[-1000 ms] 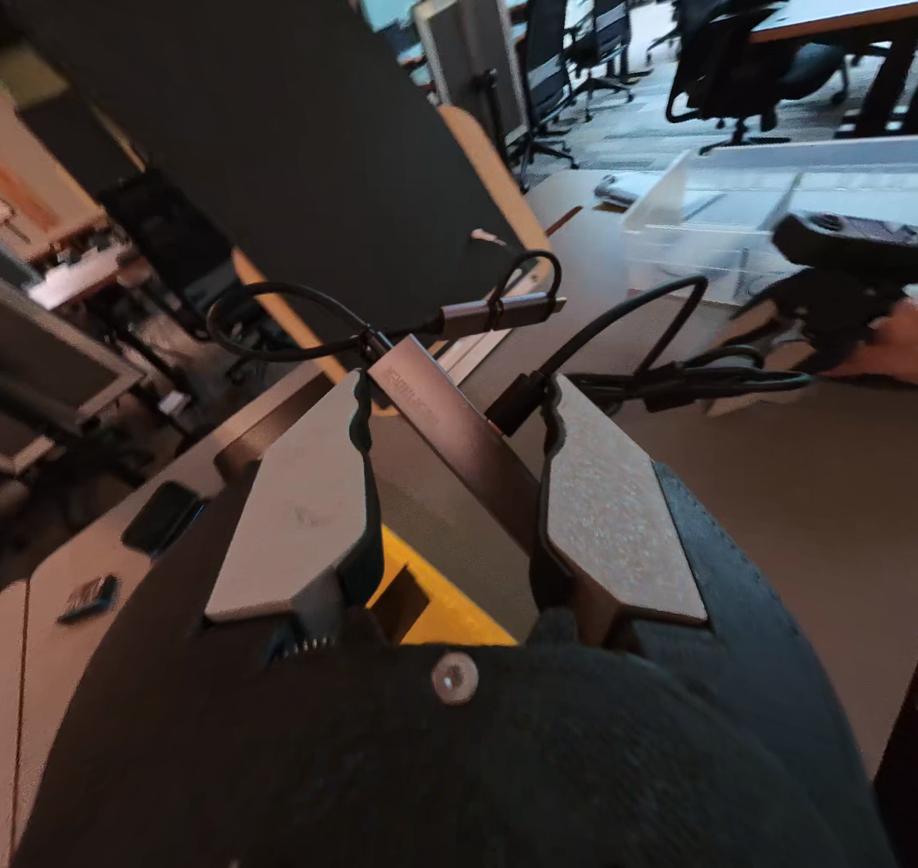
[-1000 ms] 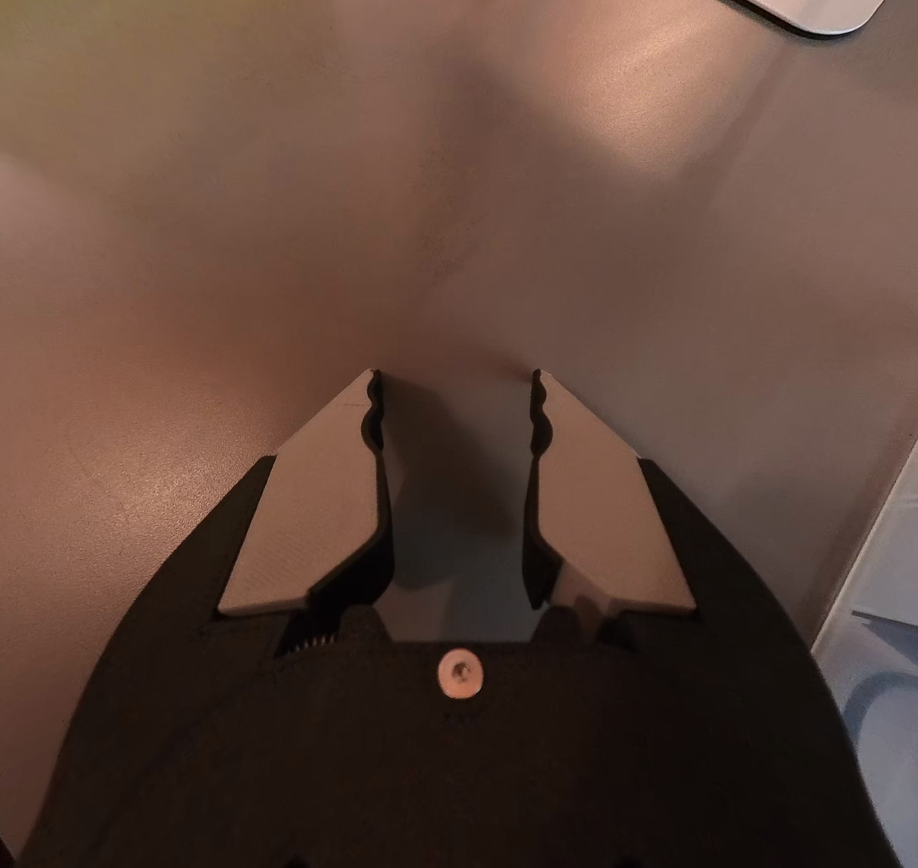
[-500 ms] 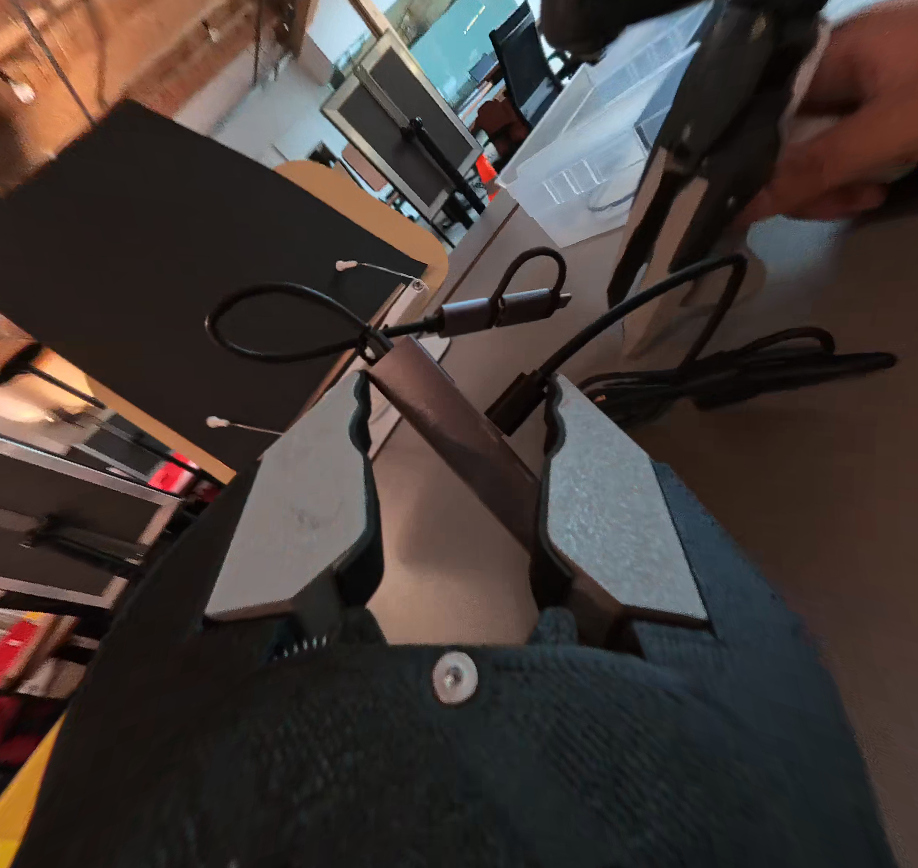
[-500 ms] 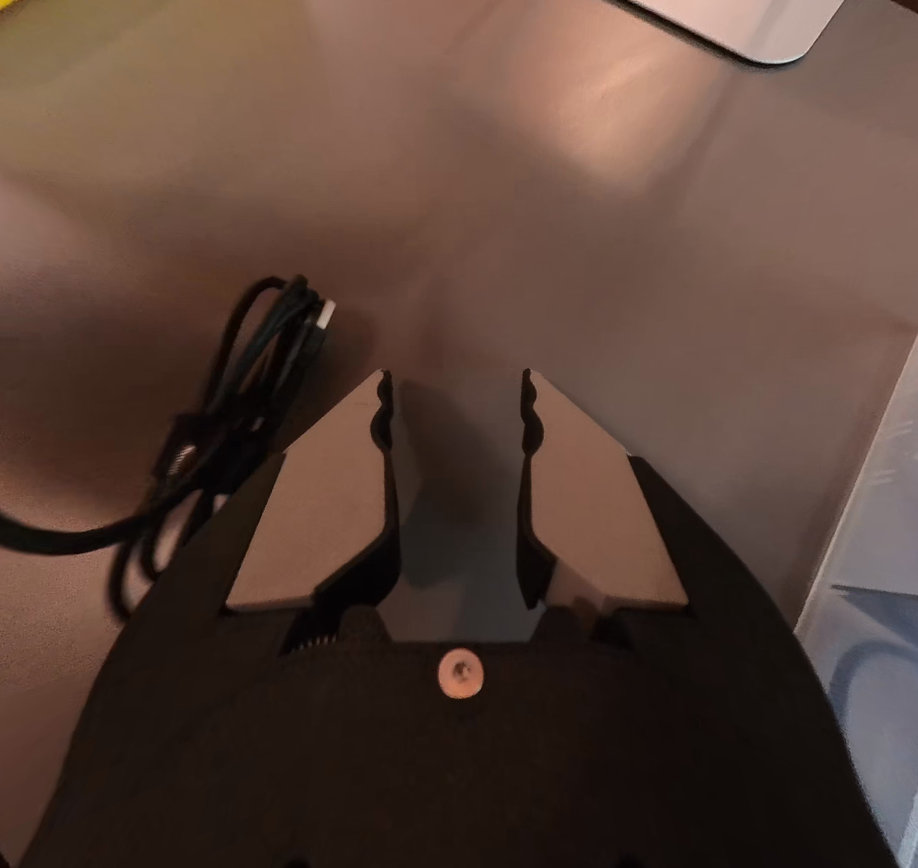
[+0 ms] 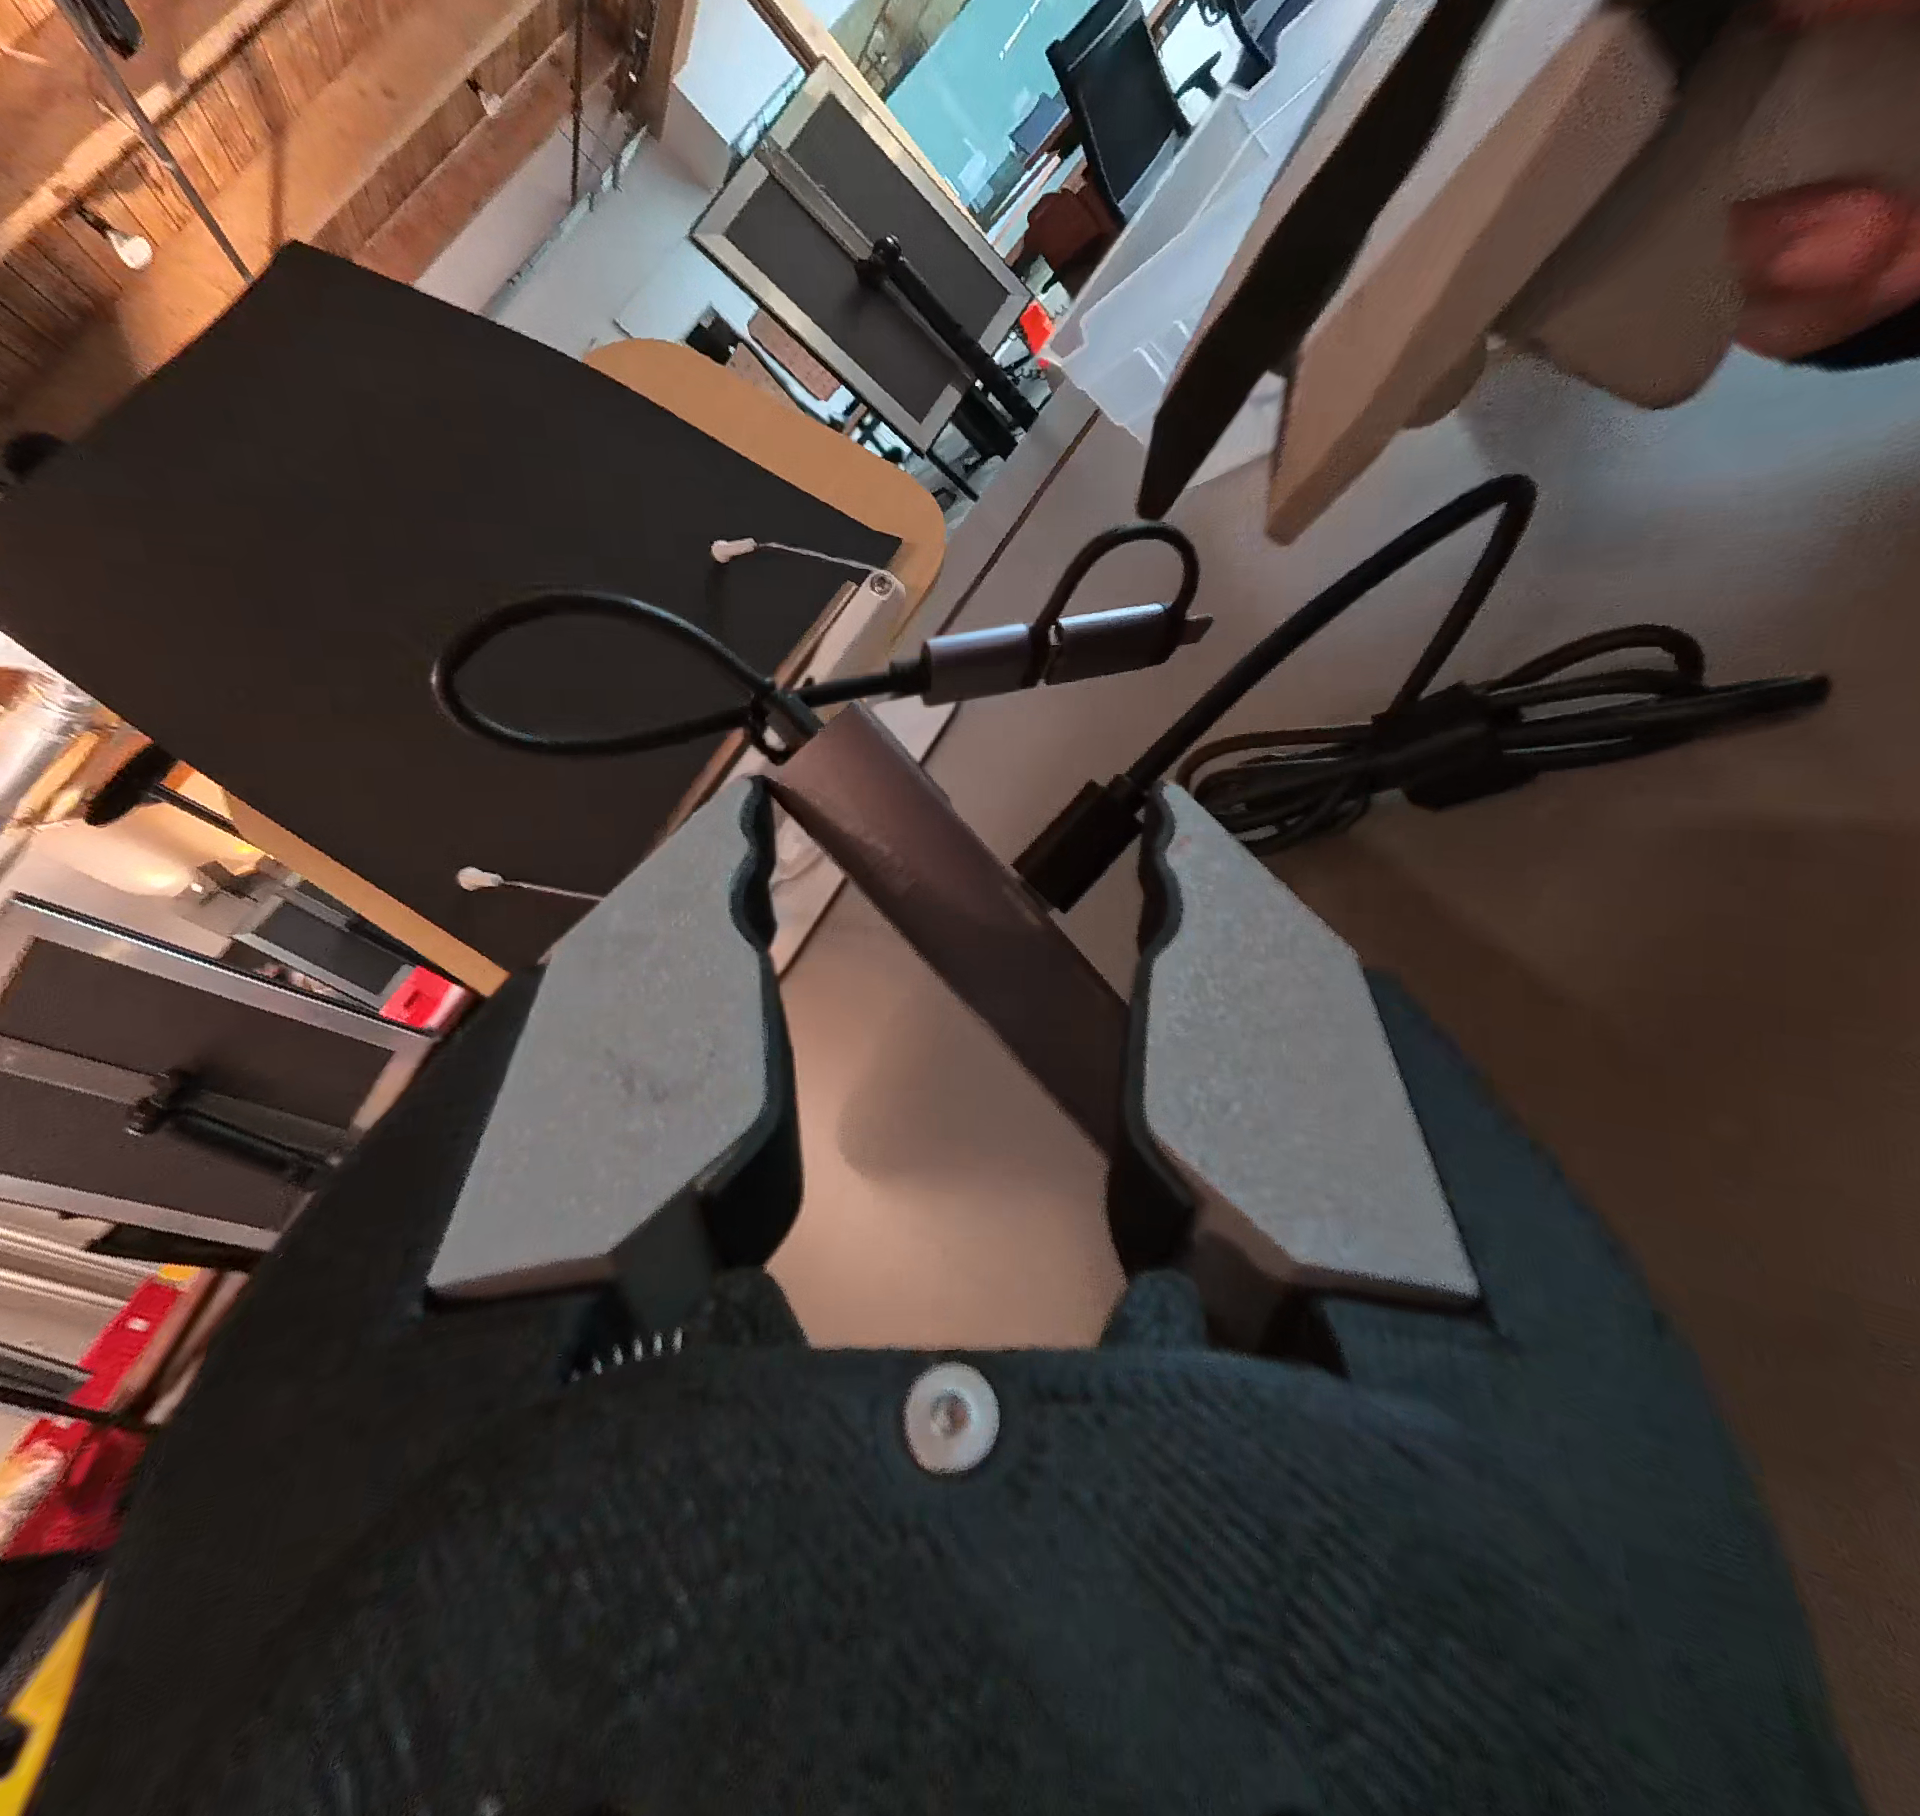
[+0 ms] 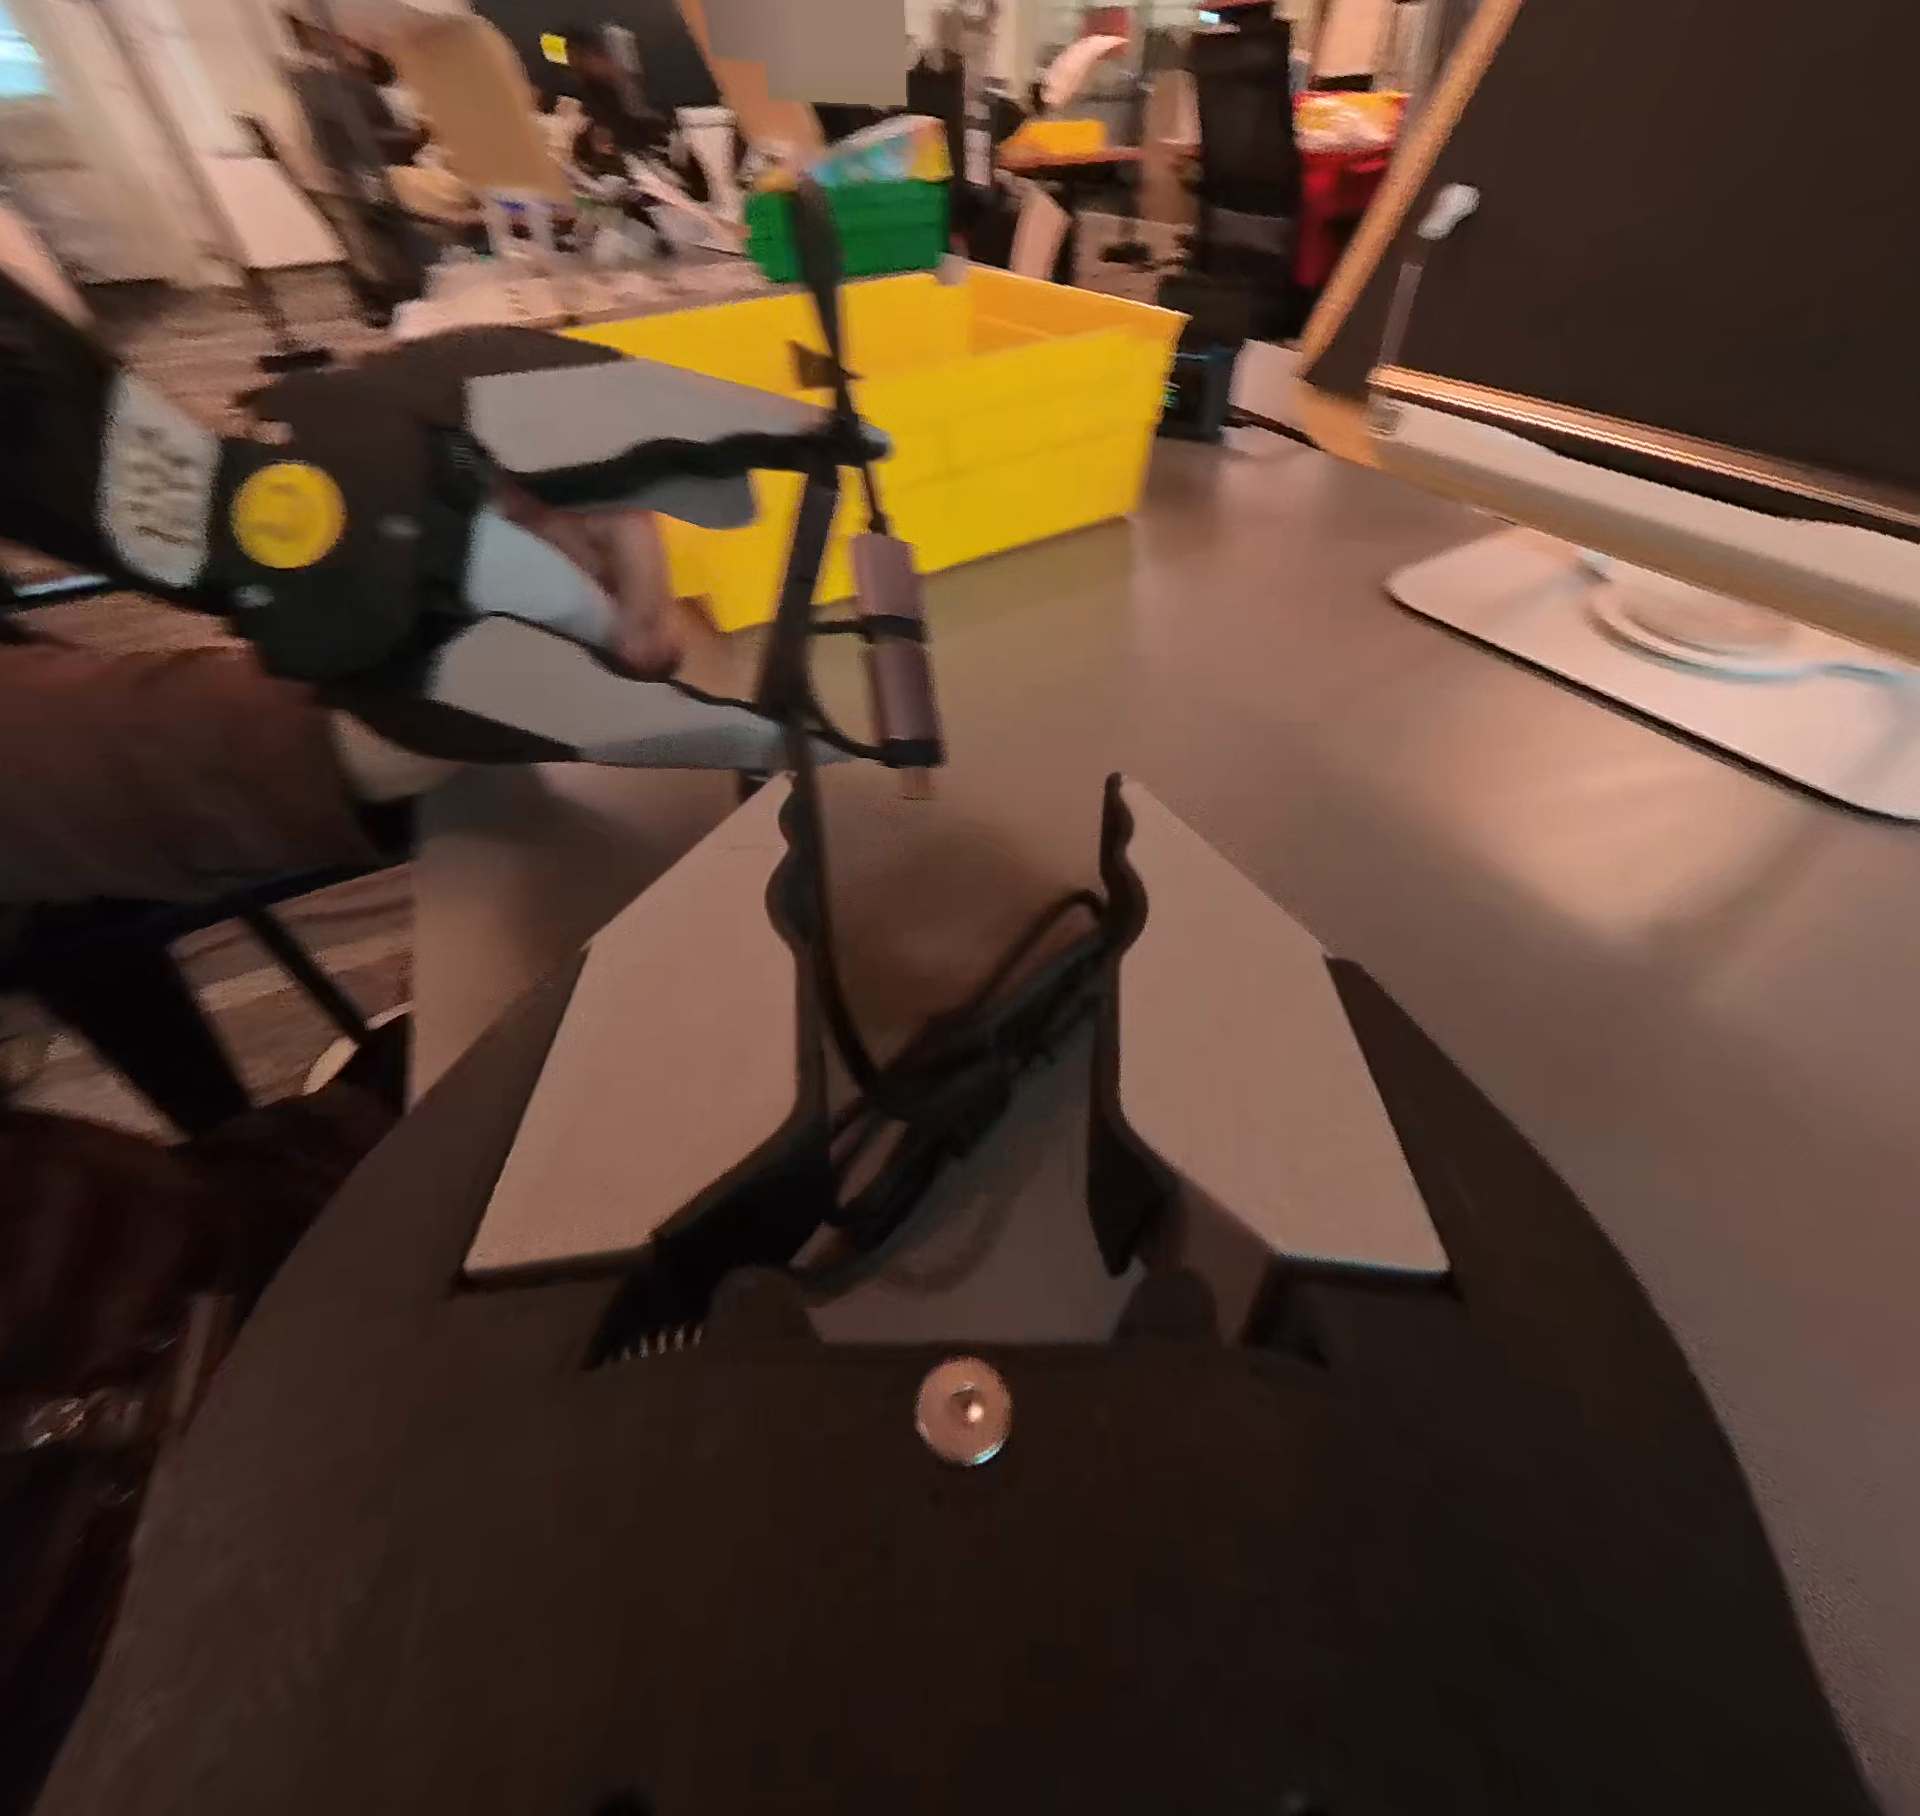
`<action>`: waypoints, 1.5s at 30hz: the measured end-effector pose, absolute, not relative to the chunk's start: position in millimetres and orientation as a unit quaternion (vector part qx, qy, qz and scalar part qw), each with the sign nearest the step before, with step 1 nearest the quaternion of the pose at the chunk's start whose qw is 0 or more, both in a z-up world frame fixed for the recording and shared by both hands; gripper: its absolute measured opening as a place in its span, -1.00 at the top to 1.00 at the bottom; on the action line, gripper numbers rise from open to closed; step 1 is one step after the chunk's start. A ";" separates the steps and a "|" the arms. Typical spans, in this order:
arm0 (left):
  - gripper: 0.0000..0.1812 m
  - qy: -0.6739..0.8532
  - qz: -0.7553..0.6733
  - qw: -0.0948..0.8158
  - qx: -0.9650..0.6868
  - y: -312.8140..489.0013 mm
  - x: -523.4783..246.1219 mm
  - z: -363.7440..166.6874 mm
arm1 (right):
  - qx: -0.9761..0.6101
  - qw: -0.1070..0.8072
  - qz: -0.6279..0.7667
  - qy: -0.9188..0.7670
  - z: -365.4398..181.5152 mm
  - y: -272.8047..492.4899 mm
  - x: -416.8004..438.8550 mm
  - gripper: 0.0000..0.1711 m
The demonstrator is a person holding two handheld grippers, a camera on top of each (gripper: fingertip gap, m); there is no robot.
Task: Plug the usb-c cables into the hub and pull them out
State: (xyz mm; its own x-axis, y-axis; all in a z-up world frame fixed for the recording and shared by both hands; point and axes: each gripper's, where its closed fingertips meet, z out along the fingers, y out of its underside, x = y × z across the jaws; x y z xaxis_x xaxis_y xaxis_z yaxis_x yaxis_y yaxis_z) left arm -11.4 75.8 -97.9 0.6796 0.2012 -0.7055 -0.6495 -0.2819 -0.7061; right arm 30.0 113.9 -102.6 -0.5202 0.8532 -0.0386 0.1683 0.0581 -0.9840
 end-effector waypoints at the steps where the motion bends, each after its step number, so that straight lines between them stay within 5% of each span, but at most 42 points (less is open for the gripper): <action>1: 0.24 0.149 0.358 0.579 -0.717 75.9 -12.8 -99.0 | -0.372 0.294 0.574 -0.668 -101.5 106.8 33.1 0.36; 8: 0.24 0.093 0.311 0.581 -0.746 73.4 -30.5 -106.1 | -0.328 0.269 0.585 -0.691 -104.3 85.5 43.4 0.38; 12: 0.24 0.092 0.296 0.580 -0.753 74.3 -28.8 -110.0 | -0.345 0.274 0.556 -0.705 -115.2 89.7 39.0 1.00; 20: 0.26 0.084 0.068 0.620 -0.777 75.8 0.9 -116.8 | -0.338 0.323 0.545 -0.696 -101.9 107.5 43.3 1.00; 28: 0.27 0.114 0.121 0.627 -0.761 72.7 -1.8 -112.6 | -0.307 0.318 0.543 -0.714 -87.6 97.6 58.5 1.00; 29: 0.27 0.118 0.130 0.629 -0.757 72.3 -0.8 -111.0 | -0.298 0.309 0.538 -0.725 -87.8 91.6 62.6 0.91; 30: 0.27 0.120 0.137 0.630 -0.755 72.2 -0.3 -109.9 | -0.299 0.301 0.529 -0.735 -89.4 87.2 64.6 0.55; 32: 0.27 0.124 0.144 0.634 -0.750 71.8 0.8 -107.7 | -0.312 0.287 0.490 -0.761 -99.4 82.9 65.2 0.39; 38: 0.27 0.131 0.152 0.641 -0.741 70.0 4.4 -103.9 | -0.332 0.290 0.345 -0.829 -147.4 91.9 58.6 1.00; 45: 0.37 0.125 0.121 0.623 -0.763 71.0 7.0 -113.3 | -0.322 0.406 0.229 -0.824 -124.8 125.3 57.4 1.00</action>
State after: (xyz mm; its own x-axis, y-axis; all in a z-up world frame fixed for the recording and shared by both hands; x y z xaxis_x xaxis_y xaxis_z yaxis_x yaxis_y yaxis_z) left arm 7.0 71.0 -113.3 0.9399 -0.0400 -0.3391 -0.3402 -0.1935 -0.9202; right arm 57.4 125.3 -124.8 -0.4619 0.7175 0.5214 0.3445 0.6868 -0.6399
